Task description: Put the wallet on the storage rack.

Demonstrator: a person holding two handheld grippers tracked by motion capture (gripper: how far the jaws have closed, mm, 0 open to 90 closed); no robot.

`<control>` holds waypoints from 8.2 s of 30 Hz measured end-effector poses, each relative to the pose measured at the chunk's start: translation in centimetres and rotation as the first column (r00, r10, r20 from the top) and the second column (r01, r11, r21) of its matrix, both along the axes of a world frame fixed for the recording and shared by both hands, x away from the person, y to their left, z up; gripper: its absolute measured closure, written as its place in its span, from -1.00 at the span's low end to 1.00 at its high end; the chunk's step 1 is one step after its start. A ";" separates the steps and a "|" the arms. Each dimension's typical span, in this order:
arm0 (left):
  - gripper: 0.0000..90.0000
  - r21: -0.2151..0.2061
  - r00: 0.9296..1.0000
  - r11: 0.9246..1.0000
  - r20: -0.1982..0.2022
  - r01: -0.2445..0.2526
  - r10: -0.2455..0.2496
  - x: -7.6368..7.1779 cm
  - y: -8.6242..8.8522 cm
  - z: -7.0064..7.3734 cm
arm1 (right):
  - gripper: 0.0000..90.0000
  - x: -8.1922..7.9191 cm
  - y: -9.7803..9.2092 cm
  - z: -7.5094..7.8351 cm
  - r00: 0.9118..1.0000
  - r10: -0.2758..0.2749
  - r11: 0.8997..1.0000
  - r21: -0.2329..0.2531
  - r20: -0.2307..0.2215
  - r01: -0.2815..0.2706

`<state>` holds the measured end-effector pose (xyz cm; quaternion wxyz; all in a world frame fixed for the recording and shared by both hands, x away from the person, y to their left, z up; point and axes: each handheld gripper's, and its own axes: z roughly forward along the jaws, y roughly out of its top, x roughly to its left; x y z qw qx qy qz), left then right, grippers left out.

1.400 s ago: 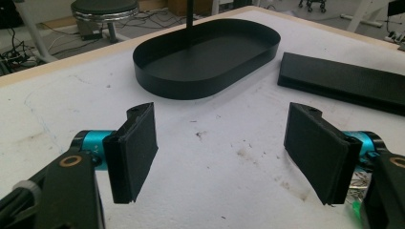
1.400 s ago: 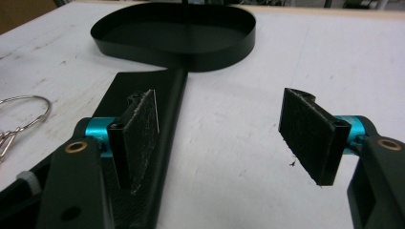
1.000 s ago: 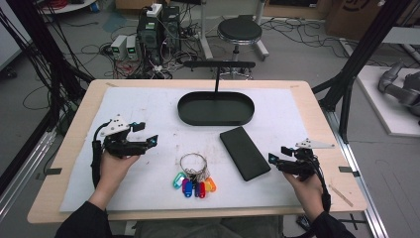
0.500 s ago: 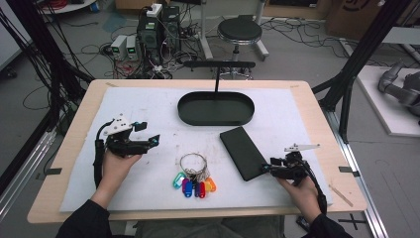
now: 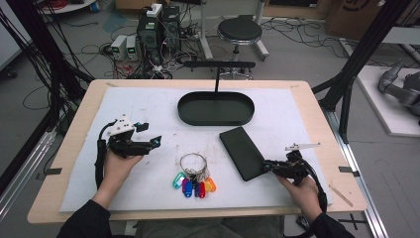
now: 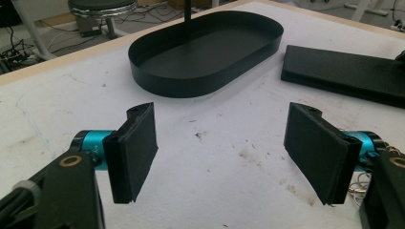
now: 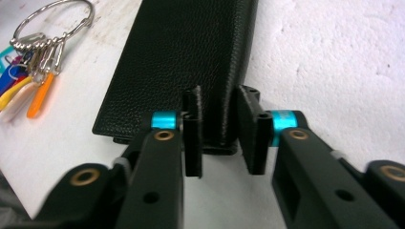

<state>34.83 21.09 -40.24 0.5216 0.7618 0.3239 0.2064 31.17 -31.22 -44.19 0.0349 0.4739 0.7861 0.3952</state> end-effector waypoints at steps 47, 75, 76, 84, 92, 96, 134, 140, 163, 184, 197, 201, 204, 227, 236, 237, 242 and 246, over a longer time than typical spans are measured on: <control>-0.40 -0.100 0.938 0.937 -0.054 0.335 -0.342 2.7 -10.5 0.6 | 0.82 -3.1 2.4 4.9 0.767 0.465 0.883 -0.175 0.441 -0.435; 0.49 0.039 0.877 0.877 -0.059 0.480 -0.477 4.7 -14.1 -1.4 | 0.74 -2.9 1.8 4.7 0.747 0.498 0.865 -0.185 0.441 -0.467; 0.53 0.044 0.880 0.879 -0.051 0.474 -0.472 4.6 -14.0 -1.4 | 0.72 -2.9 1.7 4.7 0.750 0.496 0.866 -0.182 0.439 -0.466; 0.65 0.051 0.887 0.886 -0.003 0.461 -0.461 3.7 -13.5 -1.5 | 0.08 -1.9 1.3 4.1 0.822 0.423 0.901 -0.075 0.381 -0.428; 0.66 0.029 0.916 0.916 0.008 0.400 -0.401 2.6 -13.4 -1.9 | -0.19 -1.3 1.7 2.9 0.886 0.383 0.916 0.019 0.263 -0.401; 0.66 0.023 0.921 0.921 0.005 0.388 -0.389 2.5 -13.4 -1.8 | 0.39 -1.2 2.6 2.6 0.881 0.405 0.912 -0.038 0.244 -0.409; 0.66 -0.164 0.824 0.809 0.160 0.565 -0.543 -1.3 -9.7 0.9 | 0.21 0.7 2.7 6.7 0.826 0.354 0.891 0.110 0.439 -0.441; 0.66 -0.210 0.819 0.793 0.194 0.572 -0.539 -1.4 -9.4 1.0 | 0.40 1.0 3.4 6.3 0.820 0.374 0.884 0.101 0.433 -0.456; -0.10 -0.166 0.932 0.920 0.139 0.356 -0.336 -1.3 -6.6 2.2 | 0.72 2.2 3.3 7.3 0.804 0.299 0.915 0.085 0.515 -0.395; -0.20 -0.071 0.956 0.962 0.151 0.265 -0.253 -3.9 -2.9 2.0 | 0.72 8.0 4.5 8.2 0.822 0.144 0.975 0.064 0.551 -0.214; -0.25 -0.044 0.960 0.968 0.150 0.247 -0.238 -5.6 -1.7 1.0 | 0.71 10.7 5.6 7.8 0.822 0.115 0.982 0.059 0.558 -0.177; -0.25 -0.048 0.962 0.970 0.149 0.239 -0.230 -5.8 -1.3 0.7 | 0.71 11.5 6.3 7.7 0.819 0.105 0.984 0.061 0.564 -0.168; -0.25 -0.051 0.962 0.970 0.149 0.237 -0.227 -5.8 -1.1 0.6 | 0.72 12.2 6.8 7.4 0.829 0.106 0.985 0.058 0.549 -0.164; -0.25 -0.049 0.962 0.970 0.153 0.237 -0.227 -6.3 -1.0 0.4 | 0.71 16.3 10.1 3.8 0.832 0.148 0.985 -0.006 0.534 -0.172; -0.25 -0.049 0.962 0.970 0.152 0.237 -0.227 -6.3 -1.0 0.3 | 0.70 17.4 8.9 3.0 0.822 0.165 0.983 -0.021 0.545 -0.184; -0.25 -0.048 0.962 0.970 0.152 0.237 -0.227 -6.3 -1.0 0.3 | 0.70 17.4 8.8 3.0 0.827 0.162 0.983 -0.015 0.538 -0.183; -0.25 -0.046 0.962 0.971 0.153 0.234 -0.225 -6.4 -0.9 0.2 | 0.67 17.8 8.2 2.5 0.846 0.156 0.986 -0.023 0.511 -0.167; -0.25 -0.045 0.963 0.971 0.153 0.233 -0.224 -6.4 -0.9 0.2 | 0.65 18.1 7.6 2.1 0.867 0.156 0.987 -0.048 0.473 -0.152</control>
